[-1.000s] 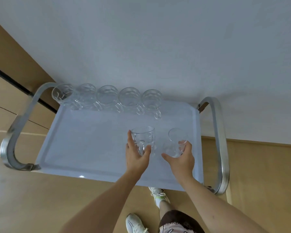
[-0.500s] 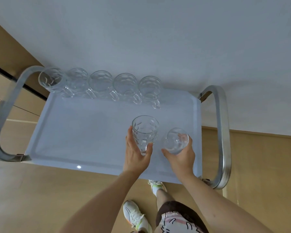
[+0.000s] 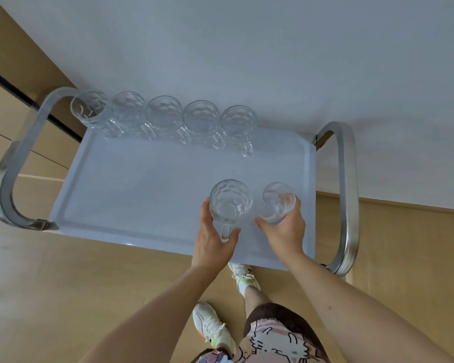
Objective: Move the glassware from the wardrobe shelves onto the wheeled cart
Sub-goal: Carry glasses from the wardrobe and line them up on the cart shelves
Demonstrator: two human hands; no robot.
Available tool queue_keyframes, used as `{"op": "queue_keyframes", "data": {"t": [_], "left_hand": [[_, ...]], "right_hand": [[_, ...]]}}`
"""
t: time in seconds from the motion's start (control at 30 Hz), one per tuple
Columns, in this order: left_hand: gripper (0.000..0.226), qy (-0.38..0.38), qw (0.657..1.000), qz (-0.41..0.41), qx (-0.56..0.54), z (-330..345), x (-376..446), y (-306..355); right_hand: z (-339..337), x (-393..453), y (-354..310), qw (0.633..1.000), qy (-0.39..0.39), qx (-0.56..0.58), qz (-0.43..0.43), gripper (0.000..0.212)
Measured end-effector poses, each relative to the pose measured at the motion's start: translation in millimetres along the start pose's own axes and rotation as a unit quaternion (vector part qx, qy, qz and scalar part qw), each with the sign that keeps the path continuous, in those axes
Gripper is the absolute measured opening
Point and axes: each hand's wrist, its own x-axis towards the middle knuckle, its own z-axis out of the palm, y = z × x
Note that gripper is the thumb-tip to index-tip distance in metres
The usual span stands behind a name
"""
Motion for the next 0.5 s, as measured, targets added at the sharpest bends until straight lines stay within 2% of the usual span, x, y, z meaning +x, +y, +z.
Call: {"op": "queue_keyframes", "data": {"t": [0.13,0.23,0.33,0.4,0.5], "left_hand": [[0.103,-0.047,0.999,-0.006,-0.022,-14.7,-10.0,-2.8],[0.089,-0.038,0.997,0.060,-0.022,-26.0,-3.7,7.3],[0.092,-0.044,0.990,0.126,0.036,-42.2,18.8,24.6],[0.103,-0.104,0.970,0.176,0.132,-56.0,38.0,35.7],[0.114,-0.234,0.900,0.230,0.289,-67.1,63.4,50.7]], "right_hand": [[0.2,0.5,-0.1,1.000,-0.002,0.001,-0.002,0.088],[0.2,1.0,-0.8,1.000,-0.003,0.000,0.003,0.086],[-0.2,0.8,-1.6,1.000,-0.001,-0.001,0.001,0.082],[-1.6,-0.5,-3.3,1.000,0.002,0.006,0.000,0.078],[-4.8,-6.1,-4.3,1.000,0.016,0.009,-0.005,0.077]]}}
